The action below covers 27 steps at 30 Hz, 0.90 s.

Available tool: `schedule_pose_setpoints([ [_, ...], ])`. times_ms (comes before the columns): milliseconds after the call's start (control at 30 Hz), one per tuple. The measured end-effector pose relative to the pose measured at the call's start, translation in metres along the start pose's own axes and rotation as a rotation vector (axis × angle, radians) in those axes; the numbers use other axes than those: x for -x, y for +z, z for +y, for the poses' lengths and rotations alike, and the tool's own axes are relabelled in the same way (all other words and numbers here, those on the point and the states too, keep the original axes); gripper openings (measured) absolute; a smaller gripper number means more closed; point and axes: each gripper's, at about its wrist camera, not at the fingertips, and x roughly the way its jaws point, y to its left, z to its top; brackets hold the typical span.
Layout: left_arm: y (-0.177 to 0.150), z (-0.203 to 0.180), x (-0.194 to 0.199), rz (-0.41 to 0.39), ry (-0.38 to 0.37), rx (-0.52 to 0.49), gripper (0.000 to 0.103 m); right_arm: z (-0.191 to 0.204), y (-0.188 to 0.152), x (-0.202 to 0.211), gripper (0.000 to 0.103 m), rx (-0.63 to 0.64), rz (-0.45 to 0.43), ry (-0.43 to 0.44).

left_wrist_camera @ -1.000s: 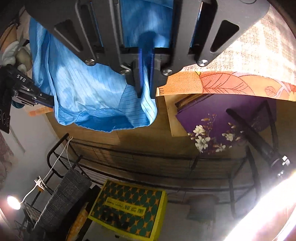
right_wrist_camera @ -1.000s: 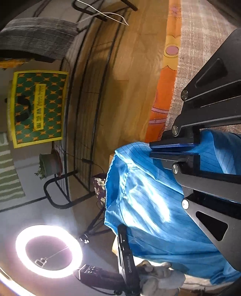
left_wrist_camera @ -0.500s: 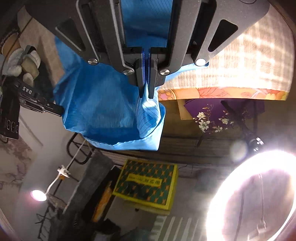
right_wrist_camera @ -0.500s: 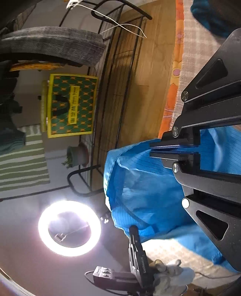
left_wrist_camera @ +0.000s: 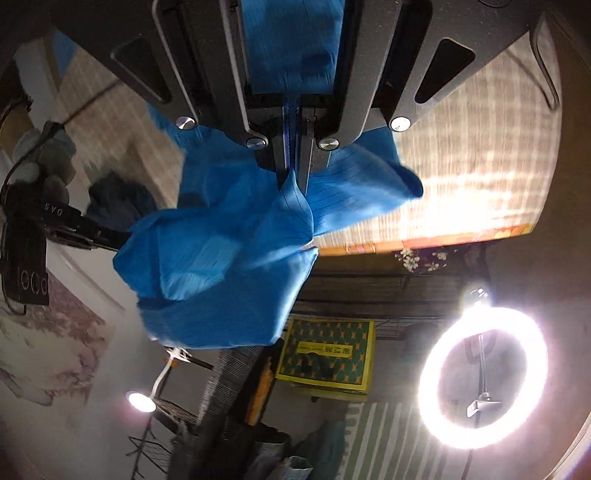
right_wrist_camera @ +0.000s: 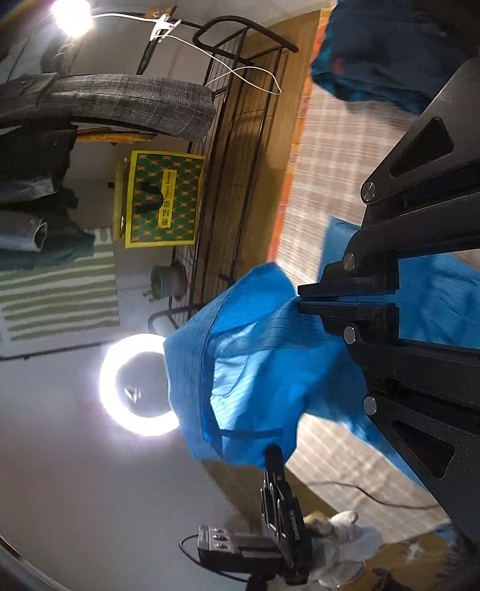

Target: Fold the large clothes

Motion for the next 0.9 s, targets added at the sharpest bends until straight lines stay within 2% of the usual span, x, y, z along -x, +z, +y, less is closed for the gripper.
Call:
schedule_pose_setpoints([
  [233,-0.067,-0.023,0.046,0.053,-0.018,-0.013,0.000,0.036,-0.059,0.047,0.001,0.033,0.058,0.013],
  [500,-0.150,-0.046,0.041,0.243,0.022,-0.098,0.000,0.053,-0.131,0.058,0.001,0.039,0.176,-0.024],
  [600,-0.176,-0.049,0.042,0.315,0.036,-0.097,0.002,0.054,-0.146,0.067,0.001,0.040,0.189,-0.034],
  [667,-0.186,-0.052,0.051,0.335,0.035,-0.099,0.005,0.054,-0.153,0.077,0.001,0.046,0.195,-0.043],
  [767,-0.191,-0.059,0.079,0.317,0.030,-0.111,0.005,0.053,-0.154,0.101,0.005,0.032,0.177,-0.052],
  [833,-0.190,-0.061,0.104,0.278,0.020,-0.086,0.005,0.054,-0.152,0.126,0.005,0.018,0.134,-0.048],
  [900,-0.183,-0.061,0.143,0.205,-0.007,-0.031,0.005,0.058,-0.151,0.149,0.005,0.012,0.095,-0.049],
])
